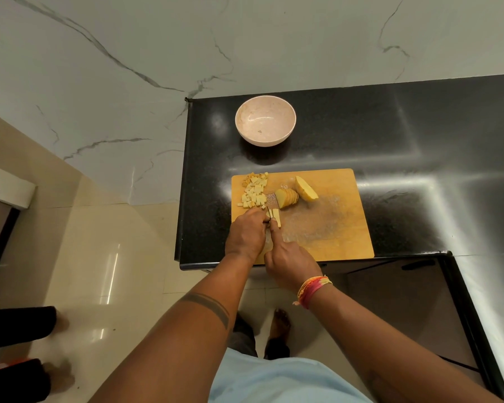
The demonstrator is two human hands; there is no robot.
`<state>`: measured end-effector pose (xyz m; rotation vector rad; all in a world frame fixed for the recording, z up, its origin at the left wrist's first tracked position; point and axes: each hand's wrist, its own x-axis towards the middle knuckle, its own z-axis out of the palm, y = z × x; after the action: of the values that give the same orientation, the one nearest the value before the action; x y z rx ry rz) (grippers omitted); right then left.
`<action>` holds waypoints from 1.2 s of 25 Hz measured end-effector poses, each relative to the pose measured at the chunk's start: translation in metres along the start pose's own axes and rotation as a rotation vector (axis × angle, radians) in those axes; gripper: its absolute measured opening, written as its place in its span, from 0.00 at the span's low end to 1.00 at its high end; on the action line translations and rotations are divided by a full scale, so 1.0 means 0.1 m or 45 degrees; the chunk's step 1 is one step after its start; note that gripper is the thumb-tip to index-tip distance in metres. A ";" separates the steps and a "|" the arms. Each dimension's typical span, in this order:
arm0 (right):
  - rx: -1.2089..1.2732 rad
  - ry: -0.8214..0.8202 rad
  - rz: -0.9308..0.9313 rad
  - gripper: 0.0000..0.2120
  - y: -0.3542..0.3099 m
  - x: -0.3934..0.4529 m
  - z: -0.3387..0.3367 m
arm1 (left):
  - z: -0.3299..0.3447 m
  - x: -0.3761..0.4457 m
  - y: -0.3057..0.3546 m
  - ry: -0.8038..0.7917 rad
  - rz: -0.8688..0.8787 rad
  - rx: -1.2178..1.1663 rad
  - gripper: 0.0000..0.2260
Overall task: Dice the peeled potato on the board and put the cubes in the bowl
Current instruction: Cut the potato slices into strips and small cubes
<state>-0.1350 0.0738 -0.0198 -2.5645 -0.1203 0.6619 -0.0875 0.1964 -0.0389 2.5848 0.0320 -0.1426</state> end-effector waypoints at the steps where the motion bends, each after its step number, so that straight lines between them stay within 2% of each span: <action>1: -0.010 0.000 -0.002 0.33 0.00 0.00 0.01 | 0.00 0.01 0.01 -0.001 -0.003 -0.004 0.08; 10: -0.065 -0.061 0.001 0.37 0.10 -0.44 0.11 | -0.02 0.01 0.00 0.002 -0.005 -0.041 0.06; 14: 0.005 -0.079 0.020 0.37 0.14 -0.60 0.13 | -0.04 0.01 0.01 -0.002 -0.009 -0.038 0.05; 20: 0.086 0.022 -0.019 0.37 0.09 -0.35 0.02 | -0.07 0.01 -0.01 0.015 -0.020 -0.063 0.03; 30: 0.048 -0.023 -0.042 0.35 0.03 -0.07 0.00 | -0.02 0.02 -0.03 0.036 -0.033 -0.059 0.03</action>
<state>-0.1412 0.0693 -0.0182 -2.5156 -0.1546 0.6685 -0.0859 0.1994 -0.0389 2.5406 0.0785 -0.1140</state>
